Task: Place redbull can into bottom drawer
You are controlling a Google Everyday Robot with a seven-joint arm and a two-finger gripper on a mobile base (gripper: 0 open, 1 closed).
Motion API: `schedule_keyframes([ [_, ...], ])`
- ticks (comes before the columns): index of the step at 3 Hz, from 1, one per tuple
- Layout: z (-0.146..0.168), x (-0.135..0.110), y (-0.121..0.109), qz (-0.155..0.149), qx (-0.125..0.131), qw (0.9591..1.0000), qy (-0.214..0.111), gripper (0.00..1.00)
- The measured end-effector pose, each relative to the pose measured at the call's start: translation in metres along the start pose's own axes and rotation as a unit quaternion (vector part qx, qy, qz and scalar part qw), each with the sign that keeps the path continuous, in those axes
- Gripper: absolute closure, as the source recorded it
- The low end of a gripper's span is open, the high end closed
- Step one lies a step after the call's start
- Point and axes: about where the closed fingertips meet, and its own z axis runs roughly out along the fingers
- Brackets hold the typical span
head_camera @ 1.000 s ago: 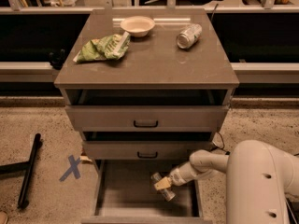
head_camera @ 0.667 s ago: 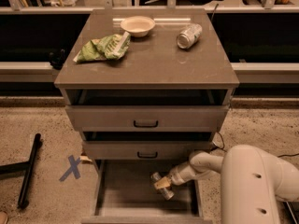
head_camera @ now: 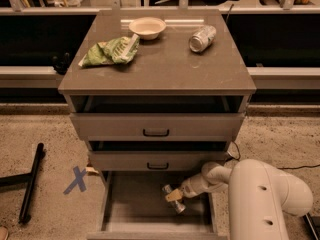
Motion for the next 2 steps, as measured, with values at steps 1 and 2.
schedule_keyframes([
  [1,0.0036,0.006,-0.0012,0.009,0.004,0.9999,0.0,0.35],
  [2,0.0092,0.0136,-0.0006,0.018,0.002,0.9998,0.003,0.13],
])
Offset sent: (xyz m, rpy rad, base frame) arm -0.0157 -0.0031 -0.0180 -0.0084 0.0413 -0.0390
